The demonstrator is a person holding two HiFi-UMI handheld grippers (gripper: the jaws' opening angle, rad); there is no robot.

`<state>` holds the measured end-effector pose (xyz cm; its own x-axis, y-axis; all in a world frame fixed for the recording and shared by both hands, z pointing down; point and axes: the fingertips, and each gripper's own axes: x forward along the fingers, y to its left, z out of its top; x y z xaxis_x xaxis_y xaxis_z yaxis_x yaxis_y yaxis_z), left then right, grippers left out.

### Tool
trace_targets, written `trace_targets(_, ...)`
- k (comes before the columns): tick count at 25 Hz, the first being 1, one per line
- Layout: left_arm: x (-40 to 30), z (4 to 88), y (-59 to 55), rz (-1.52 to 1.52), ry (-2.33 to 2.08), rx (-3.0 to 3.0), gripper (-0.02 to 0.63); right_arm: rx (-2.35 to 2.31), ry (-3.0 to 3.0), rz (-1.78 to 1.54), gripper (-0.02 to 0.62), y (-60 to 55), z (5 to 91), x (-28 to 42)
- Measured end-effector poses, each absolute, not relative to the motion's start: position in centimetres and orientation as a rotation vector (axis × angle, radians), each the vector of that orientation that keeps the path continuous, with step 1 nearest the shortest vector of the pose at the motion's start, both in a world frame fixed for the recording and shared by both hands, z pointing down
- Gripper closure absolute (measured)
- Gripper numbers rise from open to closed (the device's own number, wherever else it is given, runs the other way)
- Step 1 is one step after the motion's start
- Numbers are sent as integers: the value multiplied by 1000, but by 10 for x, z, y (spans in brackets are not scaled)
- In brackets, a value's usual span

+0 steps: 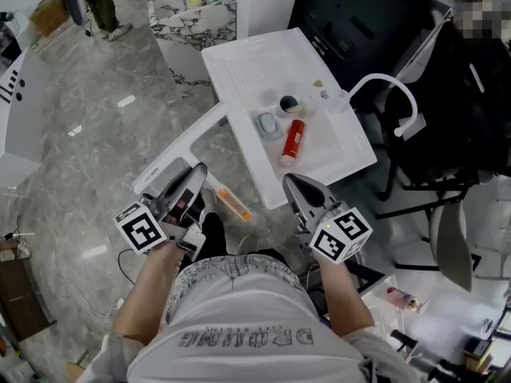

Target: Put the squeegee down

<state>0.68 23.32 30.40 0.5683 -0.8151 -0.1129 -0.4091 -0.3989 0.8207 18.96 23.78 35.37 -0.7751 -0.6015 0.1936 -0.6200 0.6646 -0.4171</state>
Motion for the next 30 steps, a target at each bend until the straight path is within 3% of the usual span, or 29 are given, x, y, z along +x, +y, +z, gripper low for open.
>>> trace_targets(30,-101,335,39,-606,-863,1953,560,1113,-2720,820,589,59,371,68)
